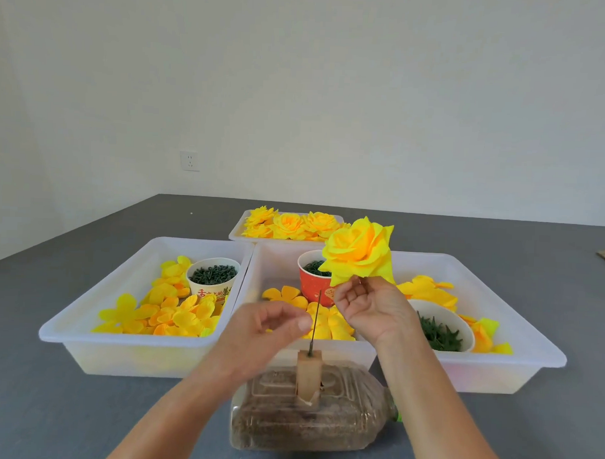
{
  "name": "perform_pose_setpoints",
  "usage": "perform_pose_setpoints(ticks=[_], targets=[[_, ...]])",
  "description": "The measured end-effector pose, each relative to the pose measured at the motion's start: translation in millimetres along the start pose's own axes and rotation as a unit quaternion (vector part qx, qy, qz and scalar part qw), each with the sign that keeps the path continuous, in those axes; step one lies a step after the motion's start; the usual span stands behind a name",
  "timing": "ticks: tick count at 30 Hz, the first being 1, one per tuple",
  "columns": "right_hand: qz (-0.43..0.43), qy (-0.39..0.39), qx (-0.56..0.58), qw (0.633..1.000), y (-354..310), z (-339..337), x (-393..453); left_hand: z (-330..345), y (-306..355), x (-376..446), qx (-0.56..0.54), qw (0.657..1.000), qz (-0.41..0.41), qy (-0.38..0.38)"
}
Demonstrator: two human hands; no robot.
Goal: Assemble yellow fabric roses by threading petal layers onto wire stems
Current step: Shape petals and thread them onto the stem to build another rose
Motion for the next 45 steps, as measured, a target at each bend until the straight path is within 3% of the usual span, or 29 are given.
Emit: perform_pose_setpoints(ticks=[6, 11, 16, 20, 28, 38, 45], targets=[[-0.004, -0.054, 0.021, 0.998, 19, 12, 20, -19, 12, 41, -0.063, 0.993, -0.043, 0.086], [0.007, -0.088, 0.000, 0.996, 33, 26, 35, -6, -2, 73, -0.207, 0.966, -0.147, 0.043], [0.024, -0.090, -0.055, 0.994, 36, 24, 53, -7, -5, 96, -0.286, 0.946, -0.149, 0.006], [0.038, -0.121, -0.119, 0.985, 36, 24, 66, -16, -10, 112, -0.338, 0.928, -0.156, 0.021], [0.049, -0.213, -0.289, 0.932, 36, 32, 80, -26, -7, 140, -0.320, 0.939, -0.124, -0.005], [-0.105, -0.216, -0.419, 0.876, 18, 34, 97, -38, -18, 159, -0.279, 0.955, -0.100, -0.014], [-0.138, -0.305, -0.511, 0.791, 24, 57, 94, -38, -25, 170, -0.295, 0.948, -0.112, -0.049]])
Point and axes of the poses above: each hand's wrist, its own x-axis towards the middle knuckle, its own z-axis out of the palm, y = z × x, the point moved 9 cm from there along x, towards the middle knuckle, and after that the axes turned 5 degrees about -z, right-handed, at the moved point
